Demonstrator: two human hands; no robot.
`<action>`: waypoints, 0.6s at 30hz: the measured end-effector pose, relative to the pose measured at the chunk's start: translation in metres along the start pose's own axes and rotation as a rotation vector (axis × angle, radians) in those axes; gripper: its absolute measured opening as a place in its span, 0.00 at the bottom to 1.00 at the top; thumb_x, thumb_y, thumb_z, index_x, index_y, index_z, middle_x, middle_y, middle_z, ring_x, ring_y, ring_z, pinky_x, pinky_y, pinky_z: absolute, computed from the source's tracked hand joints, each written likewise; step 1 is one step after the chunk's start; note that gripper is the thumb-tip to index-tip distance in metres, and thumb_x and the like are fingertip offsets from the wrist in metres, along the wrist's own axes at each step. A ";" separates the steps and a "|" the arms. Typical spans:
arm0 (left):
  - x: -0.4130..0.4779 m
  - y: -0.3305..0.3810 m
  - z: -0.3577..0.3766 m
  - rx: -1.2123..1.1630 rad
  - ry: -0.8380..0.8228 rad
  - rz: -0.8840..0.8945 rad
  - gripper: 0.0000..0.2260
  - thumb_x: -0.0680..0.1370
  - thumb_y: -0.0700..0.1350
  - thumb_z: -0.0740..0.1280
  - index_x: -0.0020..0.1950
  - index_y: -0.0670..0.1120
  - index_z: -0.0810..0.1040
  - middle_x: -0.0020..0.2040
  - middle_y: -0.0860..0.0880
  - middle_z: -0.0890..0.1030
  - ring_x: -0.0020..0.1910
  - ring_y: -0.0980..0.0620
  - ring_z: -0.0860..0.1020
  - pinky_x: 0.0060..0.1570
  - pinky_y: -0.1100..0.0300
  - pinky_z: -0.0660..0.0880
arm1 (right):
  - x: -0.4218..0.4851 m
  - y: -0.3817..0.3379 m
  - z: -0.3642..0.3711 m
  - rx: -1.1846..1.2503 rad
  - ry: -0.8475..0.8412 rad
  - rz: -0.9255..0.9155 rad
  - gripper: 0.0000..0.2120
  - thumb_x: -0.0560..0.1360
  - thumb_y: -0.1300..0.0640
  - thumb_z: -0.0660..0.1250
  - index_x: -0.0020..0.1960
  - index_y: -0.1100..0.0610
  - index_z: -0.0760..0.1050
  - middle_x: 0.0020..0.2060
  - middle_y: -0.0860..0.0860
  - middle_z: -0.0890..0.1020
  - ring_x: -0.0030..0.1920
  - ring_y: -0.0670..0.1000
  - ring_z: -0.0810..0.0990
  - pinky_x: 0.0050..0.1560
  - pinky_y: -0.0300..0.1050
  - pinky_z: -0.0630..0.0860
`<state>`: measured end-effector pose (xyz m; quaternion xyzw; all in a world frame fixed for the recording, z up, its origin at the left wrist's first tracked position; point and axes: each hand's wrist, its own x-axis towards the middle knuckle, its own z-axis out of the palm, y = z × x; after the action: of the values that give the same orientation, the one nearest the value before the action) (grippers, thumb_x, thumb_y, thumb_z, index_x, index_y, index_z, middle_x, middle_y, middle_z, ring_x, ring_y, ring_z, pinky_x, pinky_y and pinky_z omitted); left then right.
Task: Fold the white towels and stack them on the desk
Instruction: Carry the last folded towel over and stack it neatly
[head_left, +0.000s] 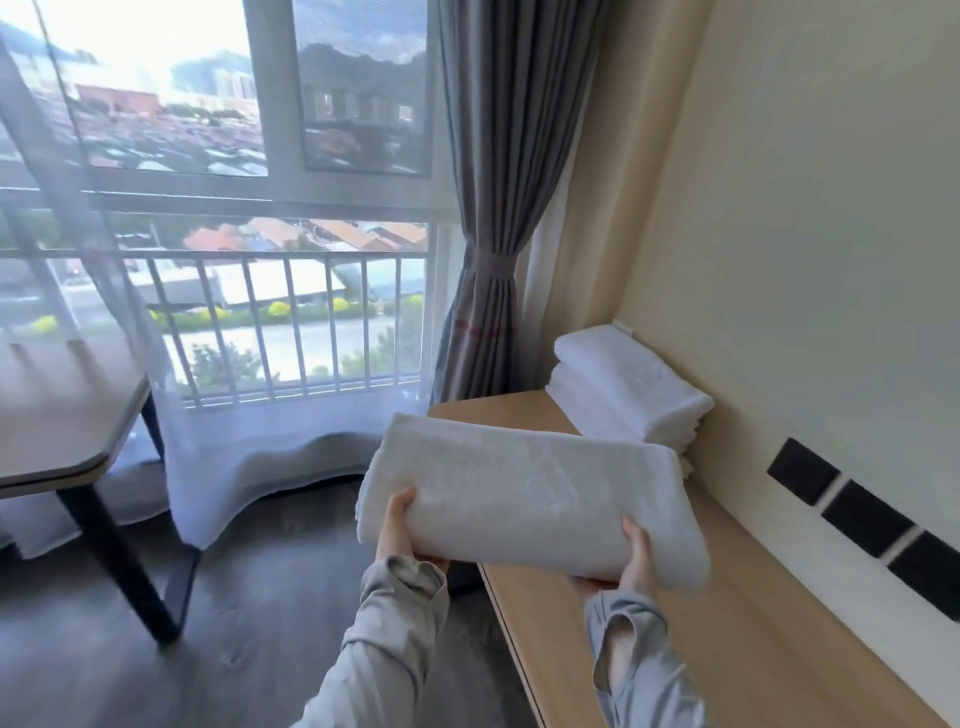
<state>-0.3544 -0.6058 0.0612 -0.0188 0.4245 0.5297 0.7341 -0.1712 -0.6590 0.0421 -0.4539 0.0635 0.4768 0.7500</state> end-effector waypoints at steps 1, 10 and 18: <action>0.007 0.008 0.001 -0.012 -0.003 0.005 0.12 0.71 0.49 0.71 0.46 0.43 0.73 0.43 0.44 0.79 0.40 0.45 0.78 0.34 0.53 0.74 | 0.007 0.005 0.010 -0.007 -0.004 0.010 0.11 0.70 0.49 0.71 0.48 0.51 0.72 0.45 0.56 0.79 0.45 0.59 0.78 0.41 0.56 0.77; 0.104 0.061 0.042 -0.029 0.008 0.055 0.12 0.69 0.48 0.72 0.46 0.44 0.75 0.42 0.45 0.81 0.39 0.46 0.79 0.31 0.54 0.77 | 0.097 0.037 0.094 -0.004 -0.018 0.037 0.14 0.69 0.49 0.71 0.52 0.49 0.73 0.46 0.54 0.79 0.46 0.57 0.78 0.39 0.53 0.77; 0.191 0.088 0.137 0.039 -0.024 0.107 0.16 0.68 0.48 0.73 0.51 0.43 0.76 0.50 0.43 0.81 0.50 0.41 0.79 0.57 0.43 0.74 | 0.177 0.017 0.178 0.134 0.004 0.039 0.09 0.70 0.51 0.71 0.47 0.50 0.76 0.46 0.53 0.81 0.44 0.54 0.80 0.41 0.53 0.77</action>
<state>-0.3267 -0.3571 0.0629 0.0244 0.4262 0.5602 0.7099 -0.1500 -0.4081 0.0413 -0.4024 0.1054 0.4852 0.7691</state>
